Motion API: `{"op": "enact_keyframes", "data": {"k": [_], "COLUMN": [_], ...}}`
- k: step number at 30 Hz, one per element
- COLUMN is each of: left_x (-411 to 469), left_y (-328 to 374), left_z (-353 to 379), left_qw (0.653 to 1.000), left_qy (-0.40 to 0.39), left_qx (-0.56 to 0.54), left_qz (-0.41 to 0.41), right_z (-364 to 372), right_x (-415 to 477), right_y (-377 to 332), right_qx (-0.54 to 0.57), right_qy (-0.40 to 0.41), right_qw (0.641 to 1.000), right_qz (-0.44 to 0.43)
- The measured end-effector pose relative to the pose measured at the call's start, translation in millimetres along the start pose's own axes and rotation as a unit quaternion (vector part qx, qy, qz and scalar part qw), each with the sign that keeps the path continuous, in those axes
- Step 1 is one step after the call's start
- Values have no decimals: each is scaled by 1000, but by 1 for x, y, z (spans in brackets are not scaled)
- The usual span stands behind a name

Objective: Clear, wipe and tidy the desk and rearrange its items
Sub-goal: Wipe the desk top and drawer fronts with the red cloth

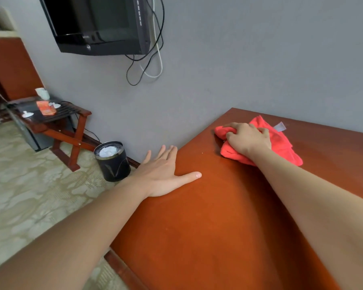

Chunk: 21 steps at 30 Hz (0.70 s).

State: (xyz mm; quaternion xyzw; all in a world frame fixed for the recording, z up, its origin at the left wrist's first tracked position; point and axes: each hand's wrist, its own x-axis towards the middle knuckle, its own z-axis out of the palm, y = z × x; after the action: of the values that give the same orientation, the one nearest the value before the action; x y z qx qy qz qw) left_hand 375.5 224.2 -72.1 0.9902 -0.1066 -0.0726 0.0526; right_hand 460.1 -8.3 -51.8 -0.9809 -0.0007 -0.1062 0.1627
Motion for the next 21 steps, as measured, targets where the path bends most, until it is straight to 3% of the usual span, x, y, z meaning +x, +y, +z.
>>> {"op": "enact_keyframes", "data": {"k": [8, 21], "left_x": [-14, -94], "left_y": [0, -3], "left_z": [4, 15], "left_qw": [999, 1000], "left_qy": [14, 11], "left_qx": [12, 26], "left_qz": [-28, -6], "right_z": [14, -1], "right_x": [-12, -104], "right_y": [-52, -67], "right_qx": [24, 79], "right_qy": [-40, -74], "right_qw": [995, 985], "right_qz": [-86, -135]}}
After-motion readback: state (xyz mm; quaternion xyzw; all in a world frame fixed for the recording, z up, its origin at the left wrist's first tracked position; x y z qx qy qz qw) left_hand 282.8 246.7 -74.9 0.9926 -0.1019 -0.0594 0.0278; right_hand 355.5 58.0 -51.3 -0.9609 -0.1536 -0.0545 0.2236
